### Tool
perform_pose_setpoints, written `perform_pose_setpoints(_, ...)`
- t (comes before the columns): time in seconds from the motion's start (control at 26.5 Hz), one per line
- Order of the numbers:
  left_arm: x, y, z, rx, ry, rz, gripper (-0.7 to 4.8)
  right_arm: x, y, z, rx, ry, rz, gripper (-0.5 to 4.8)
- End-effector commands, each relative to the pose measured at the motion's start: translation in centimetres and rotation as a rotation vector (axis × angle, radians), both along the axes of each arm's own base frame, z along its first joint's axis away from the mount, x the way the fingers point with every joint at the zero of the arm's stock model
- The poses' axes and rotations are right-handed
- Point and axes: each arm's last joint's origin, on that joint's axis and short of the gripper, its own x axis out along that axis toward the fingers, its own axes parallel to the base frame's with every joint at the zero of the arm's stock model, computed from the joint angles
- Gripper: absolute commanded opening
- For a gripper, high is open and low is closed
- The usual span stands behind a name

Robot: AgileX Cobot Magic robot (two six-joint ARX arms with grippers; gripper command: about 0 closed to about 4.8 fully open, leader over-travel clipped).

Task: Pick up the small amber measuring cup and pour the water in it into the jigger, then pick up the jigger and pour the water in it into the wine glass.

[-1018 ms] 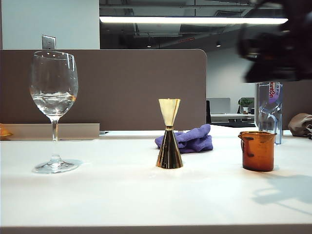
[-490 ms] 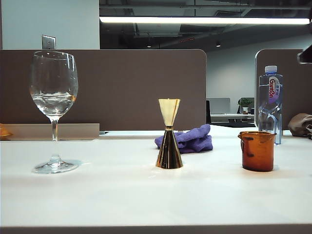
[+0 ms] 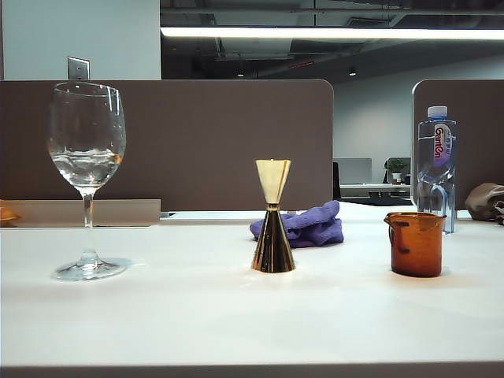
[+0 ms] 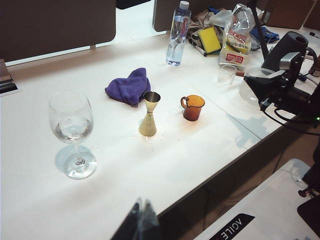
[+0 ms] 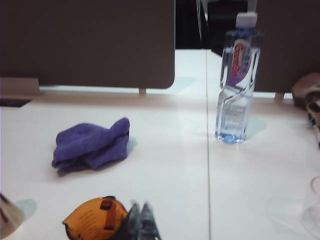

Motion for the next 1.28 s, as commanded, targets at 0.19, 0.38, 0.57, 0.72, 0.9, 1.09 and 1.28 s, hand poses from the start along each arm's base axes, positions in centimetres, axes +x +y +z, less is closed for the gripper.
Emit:
perform_pose_setpoints(0.19, 0.0, 0.0, 0.0, -0.002, 0.003, -0.001, -0.02, -0.7, -1.1, -0.8, 0.014, 0.017, -0.08, 0.01)
perform_pose_setpoints(0.38, 0.0, 0.0, 0.0, -0.002, 0.003, -0.001, -0.02, -1.1, -1.9, -0.5, 0.017, -0.014, -0.153, 0.01)
perform_pose_setpoints(0.57, 0.0, 0.0, 0.0, -0.002, 0.003, -0.001, -0.02, -1.3, -2.2, -1.2, 0.012, 0.034, -0.188, 0.01)
perform_pose_setpoints(0.72, 0.0, 0.0, 0.0, -0.002, 0.003, -0.001, -0.02, -1.5, -2.2, -2.1, 0.007, 0.102, -0.188, 0.01)
perform_pose_setpoints(0.9, 0.0, 0.0, 0.0, -0.002, 0.003, -0.001, -0.02, -1.7, -2.2, -3.2, 0.004, 0.151, -0.188, 0.01)
perform_pose_setpoints(1.09, 0.0, 0.0, 0.0, -0.002, 0.003, -0.001, -0.02, -2.0, -2.2, -3.9, -0.001, 0.222, -0.186, 0.01)
perform_pose_setpoints(1.28, 0.0, 0.0, 0.0, -0.002, 0.003, -0.001, -0.02, -2.2, -2.2, -4.2, -0.004, 0.255, -0.188, 0.01)
